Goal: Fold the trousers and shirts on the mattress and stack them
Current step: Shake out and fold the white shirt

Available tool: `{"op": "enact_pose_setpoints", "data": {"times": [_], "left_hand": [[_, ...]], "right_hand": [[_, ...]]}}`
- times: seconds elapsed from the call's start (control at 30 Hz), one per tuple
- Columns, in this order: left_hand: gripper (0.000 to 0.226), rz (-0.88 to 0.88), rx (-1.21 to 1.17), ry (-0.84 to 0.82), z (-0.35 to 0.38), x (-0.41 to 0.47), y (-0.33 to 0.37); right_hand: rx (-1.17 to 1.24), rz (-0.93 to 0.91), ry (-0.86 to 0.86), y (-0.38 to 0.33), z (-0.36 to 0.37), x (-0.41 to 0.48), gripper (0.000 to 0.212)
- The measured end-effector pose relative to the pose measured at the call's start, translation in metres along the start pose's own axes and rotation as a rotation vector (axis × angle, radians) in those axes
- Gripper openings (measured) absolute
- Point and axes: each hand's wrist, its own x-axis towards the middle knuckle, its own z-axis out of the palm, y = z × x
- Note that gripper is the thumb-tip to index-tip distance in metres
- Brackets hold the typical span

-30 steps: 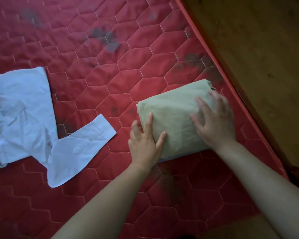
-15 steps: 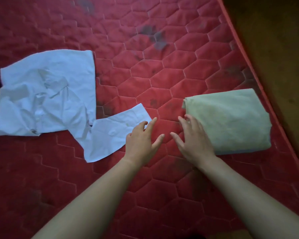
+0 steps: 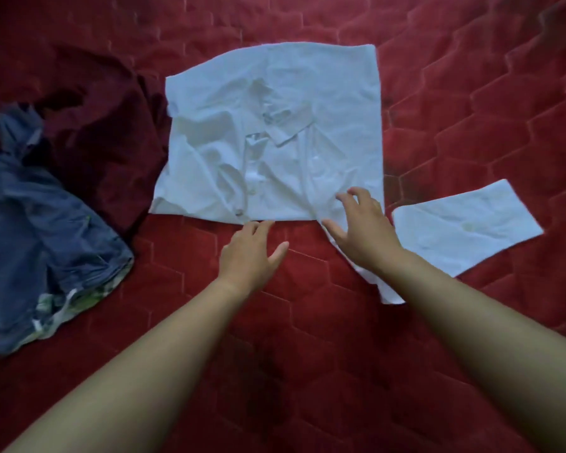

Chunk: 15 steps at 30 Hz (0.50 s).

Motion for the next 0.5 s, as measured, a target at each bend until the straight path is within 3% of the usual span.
{"op": "enact_pose_setpoints", "data": {"times": [0.13, 0.23, 0.37, 0.5], "left_hand": [[0.052, 0.033, -0.058, -0.029, -0.009, 0.040, -0.059], [0.053, 0.065, -0.034, 0.014, -0.010, 0.073, -0.081], [0.059, 0.050, -0.024, -0.048, 0.000, 0.106, -0.091], [0.052, 0.110, -0.035, -0.069, 0.021, 0.092, -0.094]], "right_hand": [[-0.047, 0.051, 0.028, -0.032, 0.038, 0.054, 0.063], [-0.160, 0.124, -0.079, -0.019, 0.058, 0.069, 0.065], [-0.308, 0.038, -0.083, 0.007, 0.078, 0.042, 0.059], [-0.282, 0.019, -0.106, 0.016, 0.078, 0.003, 0.055]]}}
